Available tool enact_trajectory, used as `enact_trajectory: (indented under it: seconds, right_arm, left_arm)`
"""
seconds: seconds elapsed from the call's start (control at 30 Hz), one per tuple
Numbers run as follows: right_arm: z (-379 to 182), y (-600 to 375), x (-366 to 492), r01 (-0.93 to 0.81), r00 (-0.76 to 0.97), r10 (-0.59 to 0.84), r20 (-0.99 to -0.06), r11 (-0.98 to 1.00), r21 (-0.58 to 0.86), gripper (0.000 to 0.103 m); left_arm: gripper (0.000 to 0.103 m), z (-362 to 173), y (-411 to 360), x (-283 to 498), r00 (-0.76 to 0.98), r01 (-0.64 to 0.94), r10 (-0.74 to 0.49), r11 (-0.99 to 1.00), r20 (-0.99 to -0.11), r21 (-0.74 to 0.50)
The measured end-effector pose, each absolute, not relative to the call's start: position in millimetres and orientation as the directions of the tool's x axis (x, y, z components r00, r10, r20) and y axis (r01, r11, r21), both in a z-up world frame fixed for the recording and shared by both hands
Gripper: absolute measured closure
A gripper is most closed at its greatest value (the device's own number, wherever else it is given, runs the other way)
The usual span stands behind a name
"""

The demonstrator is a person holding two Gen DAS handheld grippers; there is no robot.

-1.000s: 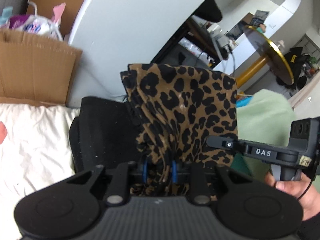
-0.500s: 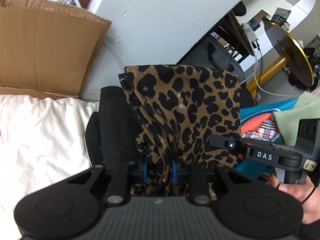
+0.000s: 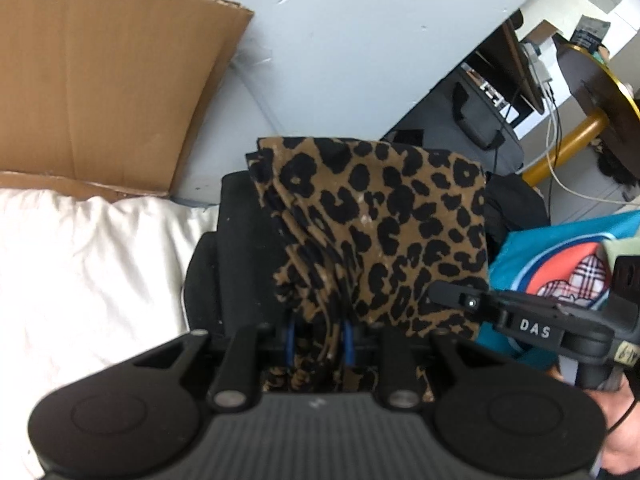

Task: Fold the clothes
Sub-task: 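Lower the held trousers onto the black garment pile with both grippers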

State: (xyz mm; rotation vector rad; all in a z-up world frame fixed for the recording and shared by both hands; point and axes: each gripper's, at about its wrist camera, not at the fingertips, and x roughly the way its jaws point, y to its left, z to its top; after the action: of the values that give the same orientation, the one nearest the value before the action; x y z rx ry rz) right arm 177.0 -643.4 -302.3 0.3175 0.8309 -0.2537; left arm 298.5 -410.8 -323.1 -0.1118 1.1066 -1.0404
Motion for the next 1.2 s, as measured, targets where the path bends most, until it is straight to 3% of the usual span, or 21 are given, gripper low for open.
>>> enact_trajectory:
  seconds: [0.83,0.9,0.97,1.0,1.03,1.2]
  right_arm:
    - [-353.9,-670.4,213.5,0.373,0.617,-0.118,-0.778,0.914,0.158,0.098]
    - [-359.2,-669.8,214.8,0.372,0.612,-0.126,-0.781,0.917,0.143,0.098]
    - [-364.5,-670.4,214.9,0.376,0.602,-0.135,-0.787,0.917,0.130,0.096]
    - [-365.6,-670.0,215.1,0.384,0.597,-0.146,-0.789,0.915,0.121,0.093]
    - [-364.7,-669.7,214.3,0.393,0.594,-0.162,-0.788,0.913,0.109,0.086]
    - [-353.3,-666.8,202.9,0.398,0.608,-0.223,-0.762,0.916,0.049,0.083]
  left_arm:
    - [0.080,-359.1,-427.5,334.7,0.061,0.581,-0.708,0.598,-0.703,-0.552]
    - [0.076,-360.4,-428.8,333.8,0.068,0.579,-0.699,0.609,-0.712,-0.542]
    - [0.053,-359.0,-431.2,332.8,0.088,0.578,-0.666,0.640,-0.741,-0.506]
    - [0.049,-356.8,-432.0,332.3,0.100,0.578,-0.642,0.659,-0.760,-0.481]
    - [0.049,-353.9,-432.4,331.6,0.111,0.579,-0.622,0.674,-0.775,-0.458]
    - [0.051,-327.8,-429.7,325.3,0.172,0.634,-0.581,0.683,-0.795,-0.362]
